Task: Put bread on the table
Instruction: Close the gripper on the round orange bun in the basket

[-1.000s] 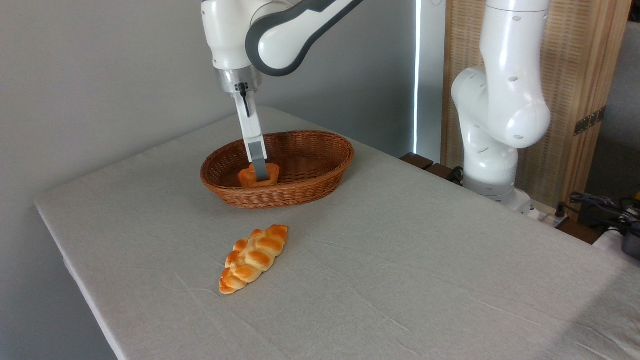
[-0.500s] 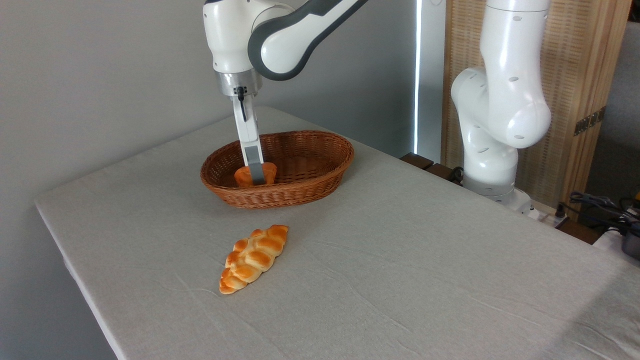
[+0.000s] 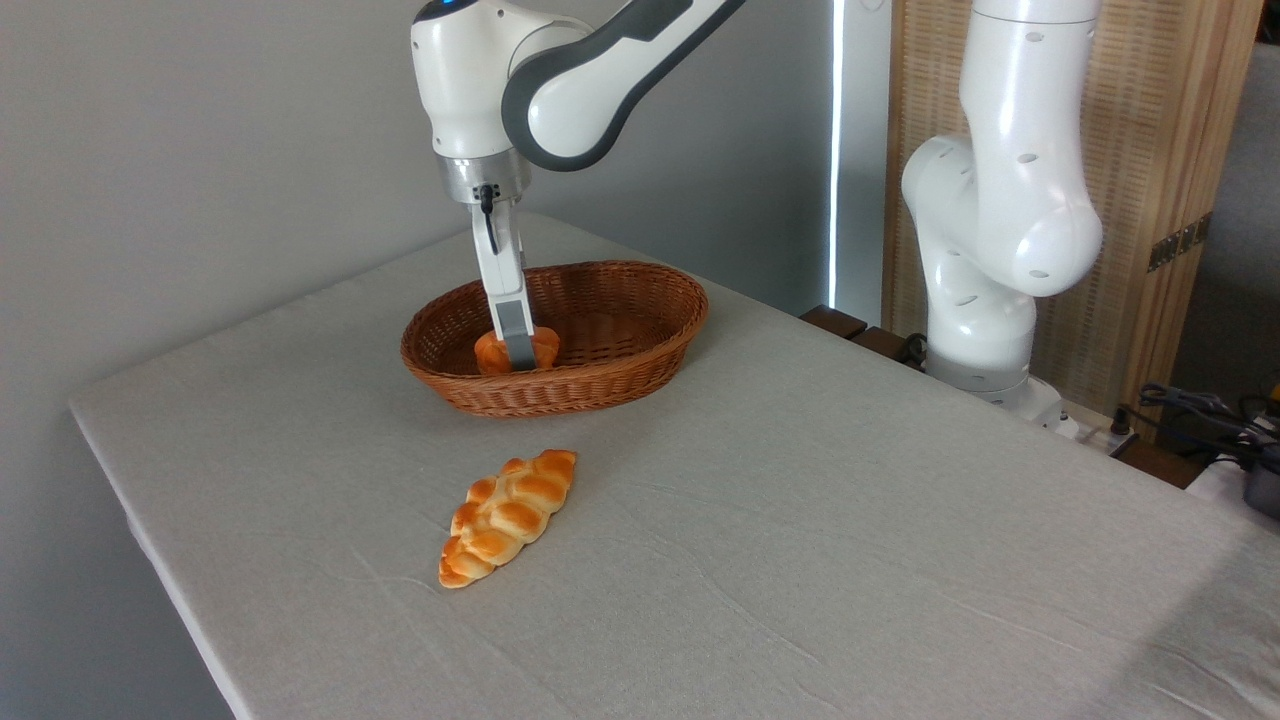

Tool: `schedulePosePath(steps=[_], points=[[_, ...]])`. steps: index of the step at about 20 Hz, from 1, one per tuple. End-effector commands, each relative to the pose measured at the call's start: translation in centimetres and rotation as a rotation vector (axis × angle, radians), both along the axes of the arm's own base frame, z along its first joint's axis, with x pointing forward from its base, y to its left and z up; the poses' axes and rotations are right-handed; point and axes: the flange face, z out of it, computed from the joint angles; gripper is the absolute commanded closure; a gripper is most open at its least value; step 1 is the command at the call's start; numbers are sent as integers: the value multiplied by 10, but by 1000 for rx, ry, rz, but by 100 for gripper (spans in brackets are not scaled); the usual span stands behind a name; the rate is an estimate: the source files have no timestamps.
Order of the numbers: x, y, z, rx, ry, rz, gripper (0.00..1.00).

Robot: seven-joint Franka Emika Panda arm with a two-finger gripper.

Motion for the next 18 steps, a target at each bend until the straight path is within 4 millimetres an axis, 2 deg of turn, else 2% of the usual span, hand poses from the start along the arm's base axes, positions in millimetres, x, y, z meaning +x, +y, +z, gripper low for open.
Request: schedulePosePath(steps=[1, 13, 16, 18], points=[[1, 3, -9, -2, -5, -15, 47], [2, 4, -5, -3, -2, 2, 49], [2, 4, -1, -5, -6, 4, 49], [3, 4, 9, 8, 17, 7, 48]])
